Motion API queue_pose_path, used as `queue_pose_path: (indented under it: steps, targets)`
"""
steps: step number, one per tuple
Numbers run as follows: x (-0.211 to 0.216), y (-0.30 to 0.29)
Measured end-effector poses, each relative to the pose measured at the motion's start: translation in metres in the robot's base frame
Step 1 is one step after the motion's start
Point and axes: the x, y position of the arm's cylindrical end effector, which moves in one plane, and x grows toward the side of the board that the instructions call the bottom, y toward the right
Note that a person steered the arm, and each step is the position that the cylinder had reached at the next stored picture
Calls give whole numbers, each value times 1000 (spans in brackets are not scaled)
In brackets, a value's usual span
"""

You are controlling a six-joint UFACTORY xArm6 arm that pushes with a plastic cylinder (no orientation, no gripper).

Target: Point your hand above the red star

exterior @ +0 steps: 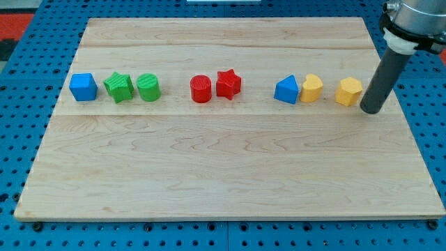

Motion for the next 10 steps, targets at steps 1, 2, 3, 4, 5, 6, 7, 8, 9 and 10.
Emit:
queue_pose_path:
  steps: [1,2,3,4,5,6,7,8,9,10]
  targets:
    - [10,-46]
    - [10,-64]
    - [10,-68]
    - [10,-68]
    - [10,-68]
    - [10,-68]
    - [10,-73]
    - [9,-122]
    - [4,-171]
    - [-13,-189]
